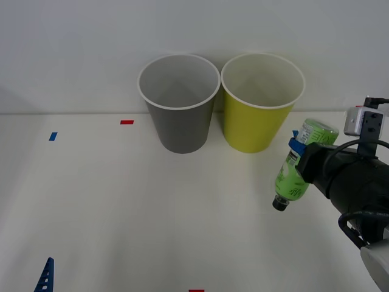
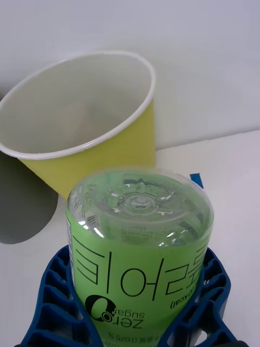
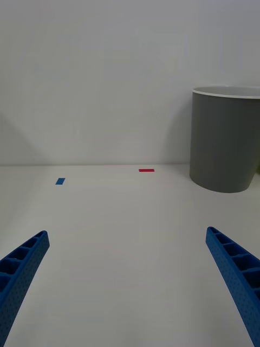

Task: Put cans in the gray bin and PET bottles in the light green bin.

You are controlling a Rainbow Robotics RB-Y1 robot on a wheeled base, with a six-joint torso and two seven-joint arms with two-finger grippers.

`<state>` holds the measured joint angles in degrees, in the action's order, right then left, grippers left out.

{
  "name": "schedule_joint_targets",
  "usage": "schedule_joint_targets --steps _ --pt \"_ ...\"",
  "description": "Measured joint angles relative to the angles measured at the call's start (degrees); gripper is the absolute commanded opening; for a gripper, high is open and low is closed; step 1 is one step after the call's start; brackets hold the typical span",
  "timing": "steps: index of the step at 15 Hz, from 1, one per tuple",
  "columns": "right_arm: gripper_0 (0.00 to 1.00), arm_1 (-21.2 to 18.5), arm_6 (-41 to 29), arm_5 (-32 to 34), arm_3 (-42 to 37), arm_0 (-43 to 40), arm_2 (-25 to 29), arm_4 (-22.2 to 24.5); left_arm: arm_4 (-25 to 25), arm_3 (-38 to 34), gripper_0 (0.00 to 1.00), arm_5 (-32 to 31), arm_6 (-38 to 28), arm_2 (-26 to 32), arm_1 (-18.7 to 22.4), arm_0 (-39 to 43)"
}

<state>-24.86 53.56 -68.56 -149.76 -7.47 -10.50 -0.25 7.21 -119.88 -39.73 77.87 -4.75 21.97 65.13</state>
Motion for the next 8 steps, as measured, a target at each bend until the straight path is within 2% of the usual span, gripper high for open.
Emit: schedule_joint_targets --steps 4,8 --pt "0.0 2.29 6.83 0.0 -0.23 -0.6 0.02 6.41 0.0 0.0 1.0 0.0 0.0 0.0 0.0 0.0" --pt "0.0 3.9 9.17 -0.01 -0.23 -0.64 0.03 8.82 0.0 0.0 1.0 0.0 0.0 0.0 0.0 0.0"
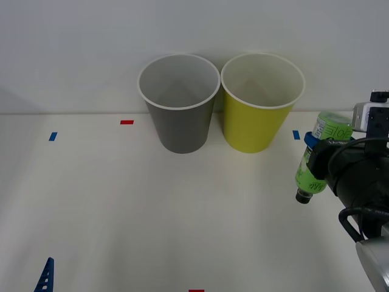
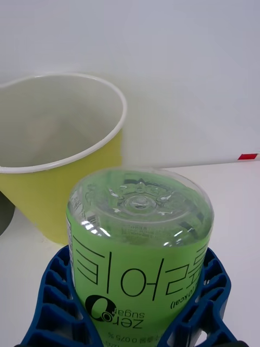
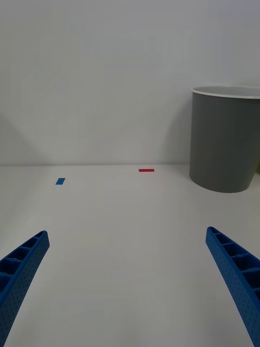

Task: Put cans in the gray bin and PET bottles in the light green bin.

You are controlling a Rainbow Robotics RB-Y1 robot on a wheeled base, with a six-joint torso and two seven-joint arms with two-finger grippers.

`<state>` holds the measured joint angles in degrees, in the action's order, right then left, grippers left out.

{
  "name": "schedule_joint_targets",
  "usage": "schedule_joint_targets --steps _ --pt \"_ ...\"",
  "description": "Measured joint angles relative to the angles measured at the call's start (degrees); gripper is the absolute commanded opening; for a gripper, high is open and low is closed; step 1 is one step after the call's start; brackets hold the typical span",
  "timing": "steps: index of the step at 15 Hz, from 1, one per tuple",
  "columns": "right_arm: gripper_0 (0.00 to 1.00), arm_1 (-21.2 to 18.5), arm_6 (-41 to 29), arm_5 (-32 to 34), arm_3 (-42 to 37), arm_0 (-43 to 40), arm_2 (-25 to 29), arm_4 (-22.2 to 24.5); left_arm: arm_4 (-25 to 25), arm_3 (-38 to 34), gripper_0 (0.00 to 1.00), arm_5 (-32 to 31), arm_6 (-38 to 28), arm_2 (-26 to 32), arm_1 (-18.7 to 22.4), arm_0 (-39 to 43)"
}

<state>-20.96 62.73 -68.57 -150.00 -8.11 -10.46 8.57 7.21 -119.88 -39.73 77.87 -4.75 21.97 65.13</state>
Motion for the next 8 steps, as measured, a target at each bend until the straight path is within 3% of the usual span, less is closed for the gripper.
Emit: schedule_joint_targets --steps 8 --pt "0.0 3.75 -1.72 -0.47 0.0 3.77 -0.07 1.86 0.0 0.0 1.0 0.0 0.0 0.0 0.0 0.0"
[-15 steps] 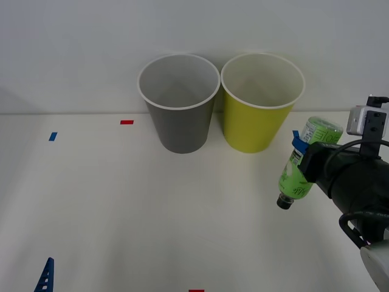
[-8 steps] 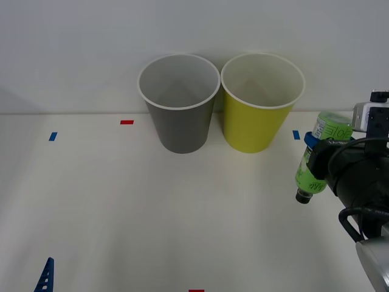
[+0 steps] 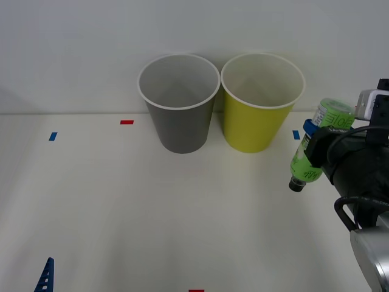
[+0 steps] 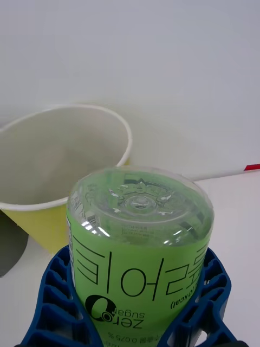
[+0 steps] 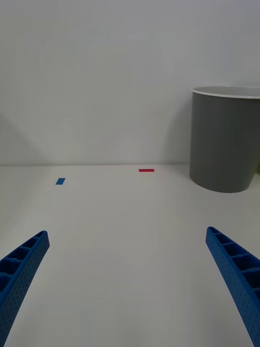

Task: Put cans in the gray bin and PET bottles in the light green bin.

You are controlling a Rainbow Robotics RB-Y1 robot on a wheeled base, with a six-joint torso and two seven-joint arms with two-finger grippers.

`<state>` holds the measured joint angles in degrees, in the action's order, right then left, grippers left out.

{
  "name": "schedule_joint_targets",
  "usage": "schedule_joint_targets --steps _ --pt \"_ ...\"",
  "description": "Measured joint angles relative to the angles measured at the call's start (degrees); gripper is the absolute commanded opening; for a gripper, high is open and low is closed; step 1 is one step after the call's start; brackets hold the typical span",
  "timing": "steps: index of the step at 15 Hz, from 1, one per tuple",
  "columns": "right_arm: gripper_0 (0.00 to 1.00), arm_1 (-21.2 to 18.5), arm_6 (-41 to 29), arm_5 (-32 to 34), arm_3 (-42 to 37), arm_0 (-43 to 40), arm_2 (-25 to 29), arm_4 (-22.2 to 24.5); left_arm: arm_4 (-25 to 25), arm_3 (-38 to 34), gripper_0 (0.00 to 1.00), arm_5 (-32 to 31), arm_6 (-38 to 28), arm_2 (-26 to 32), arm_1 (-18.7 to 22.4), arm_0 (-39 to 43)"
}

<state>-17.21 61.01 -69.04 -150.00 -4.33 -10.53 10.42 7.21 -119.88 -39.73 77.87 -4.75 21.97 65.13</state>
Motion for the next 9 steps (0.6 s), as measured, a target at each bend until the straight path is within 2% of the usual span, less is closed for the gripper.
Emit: schedule_joint_targets --steps 4,7,9 --pt "0.0 1.44 0.27 -5.17 -0.01 9.27 -0.01 -0.62 0.0 0.01 1.0 0.0 0.0 0.0 0.0 0.0" --pt "0.0 1.73 0.75 -5.58 0.0 15.56 1.47 -3.91 0.0 0.01 1.0 0.0 0.0 0.0 0.0 0.0" --pt "0.0 2.06 1.44 -5.59 0.0 19.16 2.98 -4.5 0.0 0.0 1.0 0.0 0.0 0.0 0.0 0.0"
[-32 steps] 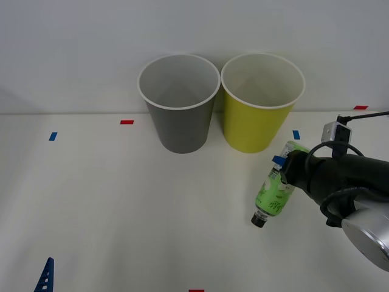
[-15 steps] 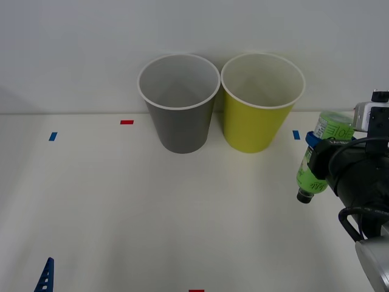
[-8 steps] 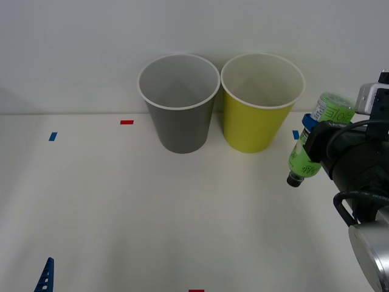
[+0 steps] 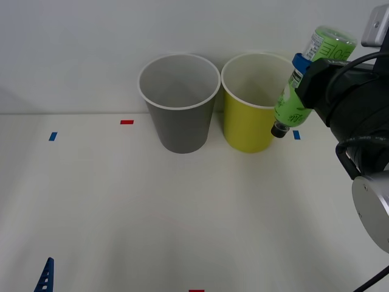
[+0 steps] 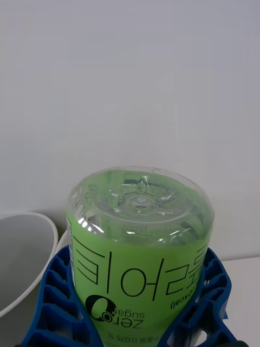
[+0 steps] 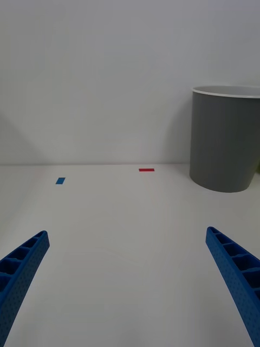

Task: Put cans in the gray bin and PET bottles in the light green bin.

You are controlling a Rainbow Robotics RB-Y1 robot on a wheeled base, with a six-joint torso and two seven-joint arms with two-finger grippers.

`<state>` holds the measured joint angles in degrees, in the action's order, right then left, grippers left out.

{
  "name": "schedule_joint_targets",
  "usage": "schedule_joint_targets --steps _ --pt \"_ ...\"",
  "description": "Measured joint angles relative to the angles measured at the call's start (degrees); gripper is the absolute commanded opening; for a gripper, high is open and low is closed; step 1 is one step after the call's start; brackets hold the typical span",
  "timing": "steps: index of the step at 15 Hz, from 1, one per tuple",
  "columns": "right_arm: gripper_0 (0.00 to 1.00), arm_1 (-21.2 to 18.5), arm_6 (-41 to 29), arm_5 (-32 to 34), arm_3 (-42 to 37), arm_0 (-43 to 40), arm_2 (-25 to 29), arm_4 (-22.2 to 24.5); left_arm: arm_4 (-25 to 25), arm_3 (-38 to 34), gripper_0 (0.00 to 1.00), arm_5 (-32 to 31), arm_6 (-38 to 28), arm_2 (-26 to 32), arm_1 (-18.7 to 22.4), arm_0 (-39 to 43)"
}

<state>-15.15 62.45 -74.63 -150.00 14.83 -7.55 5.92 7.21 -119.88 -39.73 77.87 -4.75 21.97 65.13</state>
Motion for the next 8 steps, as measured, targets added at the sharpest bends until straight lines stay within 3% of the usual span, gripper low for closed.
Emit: schedule_joint_targets --steps 5,8 --pt "0.0 1.6 11.1 0.0 0.19 9.99 1.48 -0.08 0.0 0.0 1.0 0.0 0.0 0.0 0.0 0.0" --pt "0.0 2.66 14.47 0.01 5.94 16.1 2.07 -0.03 0.0 0.0 1.0 0.0 0.0 0.0 0.0 0.0"
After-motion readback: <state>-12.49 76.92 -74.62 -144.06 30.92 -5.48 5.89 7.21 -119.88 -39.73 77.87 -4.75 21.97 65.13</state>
